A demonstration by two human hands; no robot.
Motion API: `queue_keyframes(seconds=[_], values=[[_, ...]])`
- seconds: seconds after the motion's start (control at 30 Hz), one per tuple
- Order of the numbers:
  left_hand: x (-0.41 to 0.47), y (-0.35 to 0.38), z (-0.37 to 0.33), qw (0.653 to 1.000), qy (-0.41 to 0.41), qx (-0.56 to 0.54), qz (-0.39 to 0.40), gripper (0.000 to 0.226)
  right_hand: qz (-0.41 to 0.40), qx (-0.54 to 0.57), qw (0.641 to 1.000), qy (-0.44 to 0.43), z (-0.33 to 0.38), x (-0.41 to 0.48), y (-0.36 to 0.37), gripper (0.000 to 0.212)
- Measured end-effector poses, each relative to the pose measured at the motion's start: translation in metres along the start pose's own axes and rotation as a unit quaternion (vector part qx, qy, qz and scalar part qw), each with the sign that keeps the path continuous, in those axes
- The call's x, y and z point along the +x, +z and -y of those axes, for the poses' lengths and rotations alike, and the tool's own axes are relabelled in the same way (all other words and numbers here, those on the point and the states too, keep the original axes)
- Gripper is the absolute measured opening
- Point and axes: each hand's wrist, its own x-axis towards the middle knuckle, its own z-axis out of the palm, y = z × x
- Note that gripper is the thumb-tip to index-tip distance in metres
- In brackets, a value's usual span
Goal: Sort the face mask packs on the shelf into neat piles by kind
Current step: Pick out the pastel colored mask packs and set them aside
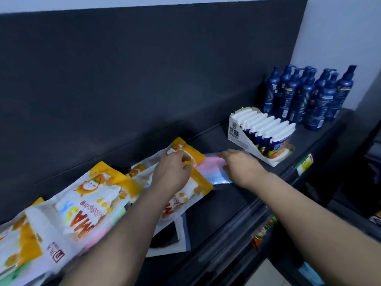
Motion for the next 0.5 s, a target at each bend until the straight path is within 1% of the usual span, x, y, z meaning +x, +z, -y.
queue_keyframes(seconds=[0.1,0.17,0.23,0.33,0.4,0.5], values=[[-0.004,0.004,0.007,1.0,-0.017,0.021,-0.01,0.024,0.024,0.032,0.998,-0.042,0.002,0.025,0.007,0.044],[-0.006,0.004,0.008,0.999,-0.026,0.03,-0.023,0.021,0.056,0.006,0.996,-0.07,0.001,0.039,0.011,0.048],[-0.008,0.002,0.006,0.997,-0.047,0.052,-0.03,0.023,0.097,-0.021,0.993,-0.069,-0.001,0.047,0.012,0.053],[-0.009,0.003,0.001,0.995,-0.066,0.064,-0.048,0.024,0.143,-0.002,0.988,-0.06,-0.006,0.056,0.01,0.052],[-0.01,0.003,-0.004,0.993,-0.091,0.062,-0.045,0.024,0.143,-0.014,0.988,-0.062,-0.008,0.059,0.007,0.048],[-0.007,0.005,-0.015,0.99,-0.126,0.053,-0.04,0.022,0.113,-0.086,0.988,-0.062,-0.011,0.062,-0.002,0.041]])
